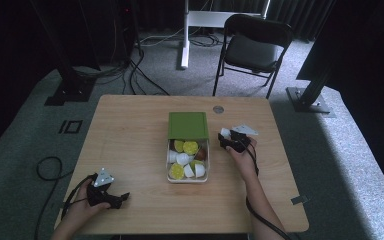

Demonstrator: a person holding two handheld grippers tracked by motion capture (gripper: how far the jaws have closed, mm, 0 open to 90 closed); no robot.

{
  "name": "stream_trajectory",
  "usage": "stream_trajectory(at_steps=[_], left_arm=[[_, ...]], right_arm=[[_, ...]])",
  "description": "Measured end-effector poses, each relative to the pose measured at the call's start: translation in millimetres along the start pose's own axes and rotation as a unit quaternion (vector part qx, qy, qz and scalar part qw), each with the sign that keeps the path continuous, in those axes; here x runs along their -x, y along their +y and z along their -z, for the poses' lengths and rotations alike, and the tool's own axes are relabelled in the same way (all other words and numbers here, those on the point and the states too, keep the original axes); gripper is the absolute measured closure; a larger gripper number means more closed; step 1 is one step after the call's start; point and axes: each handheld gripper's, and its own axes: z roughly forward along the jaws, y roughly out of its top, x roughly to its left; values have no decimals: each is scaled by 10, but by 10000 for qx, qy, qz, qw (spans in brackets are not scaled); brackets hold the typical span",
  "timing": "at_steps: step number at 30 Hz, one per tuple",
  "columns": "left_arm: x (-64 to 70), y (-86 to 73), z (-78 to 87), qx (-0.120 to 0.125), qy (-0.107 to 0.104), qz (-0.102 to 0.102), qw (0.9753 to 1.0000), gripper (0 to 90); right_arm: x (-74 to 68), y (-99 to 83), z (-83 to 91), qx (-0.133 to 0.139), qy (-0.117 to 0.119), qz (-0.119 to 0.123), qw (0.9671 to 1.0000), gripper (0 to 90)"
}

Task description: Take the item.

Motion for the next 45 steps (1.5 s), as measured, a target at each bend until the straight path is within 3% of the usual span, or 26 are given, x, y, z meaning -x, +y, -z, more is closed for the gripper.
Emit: stream_trajectory(at_steps=[7, 11, 14, 22, 27, 30, 33, 35, 37, 45], left_arm=[[0, 0, 0, 1, 0, 1, 10000, 7], [0, 0, 0, 2, 0, 2, 10000, 7], [0, 0, 0, 1, 0, 2, 10000, 8], [0, 0, 0, 1, 0, 1, 10000, 7], [0, 0, 0, 1, 0, 1, 10000, 8], [1, 0, 0, 2, 1, 0, 10000, 7], [1, 0, 0, 1, 2, 0, 10000, 7], [1, 0, 0, 0, 2, -2, 10000, 8], [1, 0, 0, 0, 1, -1, 10000, 8], [1, 0, 0, 0, 1, -1, 10000, 8]], right_arm=[[52, -96, -78, -239, 86, -79, 9996, 419], [103, -138, -90, -231, 39, -200, 9995, 419], [124, -140, -86, -280, -2, -46, 9996, 413], [191, -132, -8, -280, -70, -34, 9996, 260], [211, -146, 105, -251, 55, 40, 9997, 151], [210, -167, 185, -182, 198, 97, 9996, 133], [200, -202, 253, -304, 281, 351, 9985, 136], [193, -229, 302, -267, 364, 341, 9984, 140], [176, -262, 367, -350, 568, 636, 9957, 144], [78, -386, 589, -416, 1044, 948, 9891, 145]])
